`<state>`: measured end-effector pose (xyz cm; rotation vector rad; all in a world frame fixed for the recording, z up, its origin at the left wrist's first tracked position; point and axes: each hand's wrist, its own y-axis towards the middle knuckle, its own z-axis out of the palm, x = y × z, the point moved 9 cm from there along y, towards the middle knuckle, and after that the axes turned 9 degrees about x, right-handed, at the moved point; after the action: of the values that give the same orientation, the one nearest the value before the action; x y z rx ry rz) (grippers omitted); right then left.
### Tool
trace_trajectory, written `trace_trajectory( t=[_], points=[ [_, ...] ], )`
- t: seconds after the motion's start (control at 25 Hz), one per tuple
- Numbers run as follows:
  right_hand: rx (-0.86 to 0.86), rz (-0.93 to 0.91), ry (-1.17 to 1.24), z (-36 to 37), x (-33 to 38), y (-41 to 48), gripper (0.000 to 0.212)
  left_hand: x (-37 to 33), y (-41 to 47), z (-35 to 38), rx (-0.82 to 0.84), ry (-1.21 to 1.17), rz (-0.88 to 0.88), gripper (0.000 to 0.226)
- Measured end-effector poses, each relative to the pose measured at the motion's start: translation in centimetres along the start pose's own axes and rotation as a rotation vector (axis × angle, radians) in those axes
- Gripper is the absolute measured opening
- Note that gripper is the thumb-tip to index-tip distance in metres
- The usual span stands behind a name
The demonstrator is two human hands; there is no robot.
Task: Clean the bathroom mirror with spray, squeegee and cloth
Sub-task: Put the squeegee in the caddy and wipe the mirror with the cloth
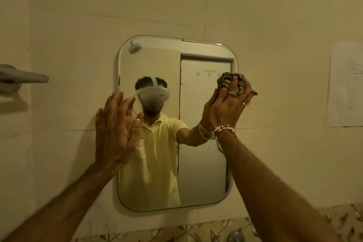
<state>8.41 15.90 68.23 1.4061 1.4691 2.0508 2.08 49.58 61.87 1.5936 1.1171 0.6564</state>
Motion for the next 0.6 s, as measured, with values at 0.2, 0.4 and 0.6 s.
trace_trajectory(
  t=[0.2,0.4,0.6],
  points=[
    [0.097,-0.158,-0.026,4.8,5.9,-5.9,0.05,0.6,-0.2,-2.5,0.012,0.044,-0.027,0.061],
    [0.298,-0.455,-0.072,11.2,13.9,-13.0,0.057,1.4,-0.3,-4.1,0.0,0.009,-0.031,0.061],
    [0.411,-0.755,-0.149,15.1,17.4,-20.4,0.067,2.9,-1.0,-4.9,-0.009,0.024,-0.04,0.061]
  ],
)
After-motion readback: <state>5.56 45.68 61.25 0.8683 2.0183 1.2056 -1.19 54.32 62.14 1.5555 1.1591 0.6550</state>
